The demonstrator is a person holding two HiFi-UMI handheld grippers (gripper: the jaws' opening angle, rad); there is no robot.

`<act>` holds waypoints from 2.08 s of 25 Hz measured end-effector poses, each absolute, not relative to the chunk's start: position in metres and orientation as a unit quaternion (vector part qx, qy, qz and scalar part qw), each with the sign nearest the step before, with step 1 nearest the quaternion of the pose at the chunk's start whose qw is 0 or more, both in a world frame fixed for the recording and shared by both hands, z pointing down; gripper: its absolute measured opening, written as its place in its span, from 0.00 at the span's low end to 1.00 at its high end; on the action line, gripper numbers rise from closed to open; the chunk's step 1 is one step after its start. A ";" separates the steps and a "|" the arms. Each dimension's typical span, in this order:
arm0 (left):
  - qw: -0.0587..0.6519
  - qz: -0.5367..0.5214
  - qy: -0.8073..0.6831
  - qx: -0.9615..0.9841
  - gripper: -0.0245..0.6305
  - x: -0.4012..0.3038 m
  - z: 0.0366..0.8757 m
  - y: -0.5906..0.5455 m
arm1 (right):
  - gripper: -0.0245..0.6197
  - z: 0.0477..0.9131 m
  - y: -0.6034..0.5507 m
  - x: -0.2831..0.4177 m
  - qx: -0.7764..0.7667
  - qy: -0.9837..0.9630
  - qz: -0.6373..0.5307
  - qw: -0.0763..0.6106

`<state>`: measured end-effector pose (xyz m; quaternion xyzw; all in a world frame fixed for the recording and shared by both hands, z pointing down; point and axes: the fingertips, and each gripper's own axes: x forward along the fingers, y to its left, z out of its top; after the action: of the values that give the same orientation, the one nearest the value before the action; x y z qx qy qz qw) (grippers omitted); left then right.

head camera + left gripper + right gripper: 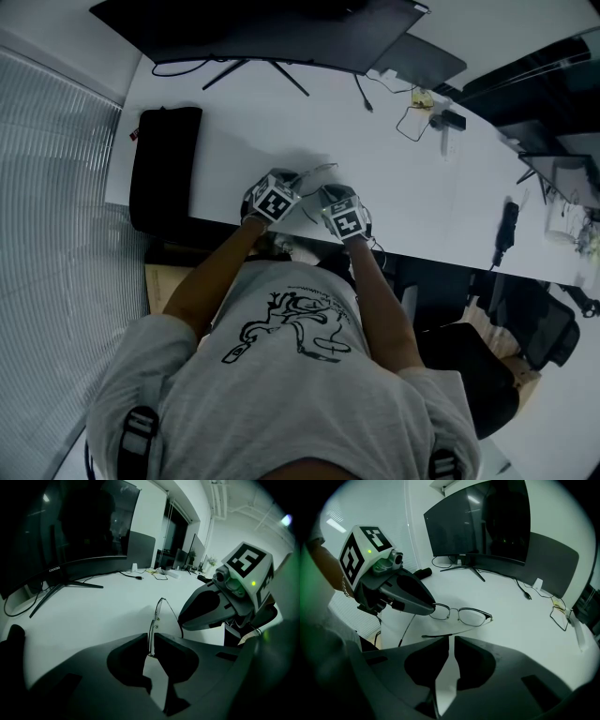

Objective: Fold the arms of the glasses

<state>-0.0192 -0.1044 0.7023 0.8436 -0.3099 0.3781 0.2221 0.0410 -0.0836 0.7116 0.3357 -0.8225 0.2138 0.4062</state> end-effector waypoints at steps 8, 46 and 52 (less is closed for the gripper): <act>0.220 0.378 -0.306 0.846 0.13 -0.016 0.700 -0.099 | 0.11 0.711 -0.083 0.039 0.335 -0.823 0.212 0.406; 0.210 0.387 -0.295 0.848 0.12 -0.014 0.699 -0.085 | 0.12 0.707 -0.079 0.040 0.337 -0.823 0.208 0.408; 0.199 0.390 -0.302 0.847 0.12 -0.017 0.698 -0.090 | 0.11 0.704 -0.070 0.036 0.335 -0.826 0.212 0.402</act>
<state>-0.0170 -0.0898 0.6984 0.8470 -0.3017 0.3895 0.1994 0.0358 -0.0700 0.7037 0.3352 -0.8255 0.2117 0.4016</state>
